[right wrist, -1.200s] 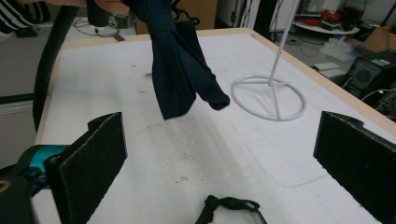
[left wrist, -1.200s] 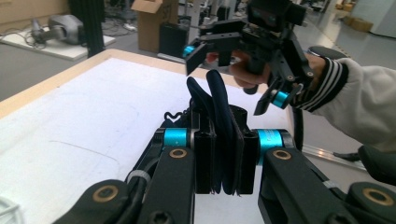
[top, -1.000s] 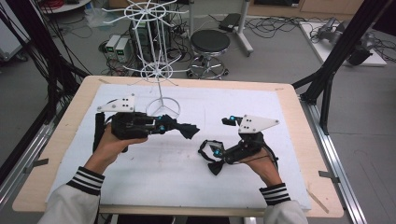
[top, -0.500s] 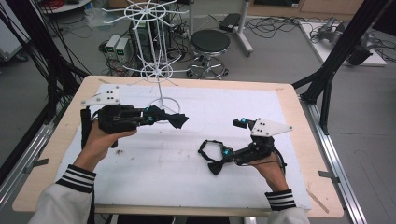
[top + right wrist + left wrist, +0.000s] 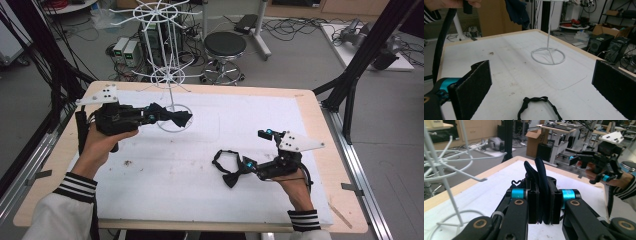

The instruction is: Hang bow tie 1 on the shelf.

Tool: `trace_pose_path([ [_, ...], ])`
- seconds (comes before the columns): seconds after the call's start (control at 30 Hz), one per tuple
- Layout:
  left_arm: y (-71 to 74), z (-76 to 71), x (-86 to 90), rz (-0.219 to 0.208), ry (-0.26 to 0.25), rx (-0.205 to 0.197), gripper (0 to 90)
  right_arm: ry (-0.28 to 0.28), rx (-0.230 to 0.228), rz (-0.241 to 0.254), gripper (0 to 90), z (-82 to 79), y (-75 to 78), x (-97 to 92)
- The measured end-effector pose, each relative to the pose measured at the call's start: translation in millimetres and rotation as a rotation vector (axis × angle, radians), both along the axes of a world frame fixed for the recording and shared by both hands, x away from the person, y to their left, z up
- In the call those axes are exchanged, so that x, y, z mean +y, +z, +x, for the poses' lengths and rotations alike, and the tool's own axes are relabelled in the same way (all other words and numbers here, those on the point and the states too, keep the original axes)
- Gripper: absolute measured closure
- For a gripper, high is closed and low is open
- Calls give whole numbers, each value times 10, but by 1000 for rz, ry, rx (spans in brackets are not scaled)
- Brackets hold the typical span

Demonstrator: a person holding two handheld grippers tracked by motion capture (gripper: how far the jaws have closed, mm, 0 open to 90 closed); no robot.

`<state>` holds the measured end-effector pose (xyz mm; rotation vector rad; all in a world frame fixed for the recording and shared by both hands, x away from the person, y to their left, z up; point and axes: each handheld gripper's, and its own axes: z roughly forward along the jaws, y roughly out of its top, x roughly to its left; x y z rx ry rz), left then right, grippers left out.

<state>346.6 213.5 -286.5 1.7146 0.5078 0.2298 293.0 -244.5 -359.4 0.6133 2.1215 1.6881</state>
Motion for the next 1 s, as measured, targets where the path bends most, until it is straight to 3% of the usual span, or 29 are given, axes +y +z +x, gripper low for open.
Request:
trace_pose_path([
  [0.37,58,59,104,7,53,8,815,-20,-7,4,19,-36,-26,-35],
  [0.73,79,126,145,-22,88,13,815,-31,-3,3,19,-29,-65,-75],
  [1.0,185,162,102,0,110,-2,815,-26,0,2,19,-35,-88,-73],
])
